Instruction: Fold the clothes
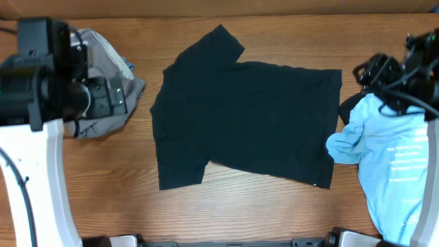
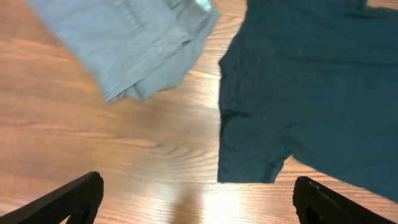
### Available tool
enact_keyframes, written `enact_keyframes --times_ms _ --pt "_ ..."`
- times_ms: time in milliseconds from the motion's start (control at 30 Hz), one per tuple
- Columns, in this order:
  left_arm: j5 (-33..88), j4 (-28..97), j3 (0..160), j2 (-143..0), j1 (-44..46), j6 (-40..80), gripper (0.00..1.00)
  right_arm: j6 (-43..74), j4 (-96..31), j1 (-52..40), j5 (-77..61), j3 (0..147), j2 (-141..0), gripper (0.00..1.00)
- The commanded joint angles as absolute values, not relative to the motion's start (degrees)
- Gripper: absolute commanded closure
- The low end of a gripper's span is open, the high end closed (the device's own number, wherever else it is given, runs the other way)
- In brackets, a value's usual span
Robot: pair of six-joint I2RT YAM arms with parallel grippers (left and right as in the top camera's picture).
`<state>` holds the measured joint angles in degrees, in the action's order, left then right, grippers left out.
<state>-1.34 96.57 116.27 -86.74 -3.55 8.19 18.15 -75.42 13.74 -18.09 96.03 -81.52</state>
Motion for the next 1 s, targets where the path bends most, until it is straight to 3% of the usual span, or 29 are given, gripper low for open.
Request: enact_keyframes --times_ms 0,200,300,500,800,967 --pt "0.71 96.79 109.23 -86.08 -3.90 10.55 0.00 18.00 -79.81 13.45 -19.77 96.82 -79.99 0.31" --pt "9.74 89.60 88.03 -86.15 -3.81 10.31 0.02 18.00 -85.84 13.47 -17.63 92.20 -81.19 0.30" --pt "10.17 83.07 76.69 -86.15 -3.77 10.33 0.16 18.00 -83.35 13.47 -17.41 86.08 -81.82 0.26" --pt "9.93 68.07 57.01 -86.37 -3.73 10.98 0.18 20.73 -74.30 13.47 -17.67 70.94 -84.47 0.26" --pt "17.58 46.37 38.81 -86.61 -3.73 10.98 0.27 24.80 -62.19 13.58 -18.06 55.75 -86.35 0.27" --pt "19.40 41.52 34.89 -86.61 -3.73 11.16 0.38 27.55 -59.16 13.58 -17.19 52.01 -86.35 0.26"
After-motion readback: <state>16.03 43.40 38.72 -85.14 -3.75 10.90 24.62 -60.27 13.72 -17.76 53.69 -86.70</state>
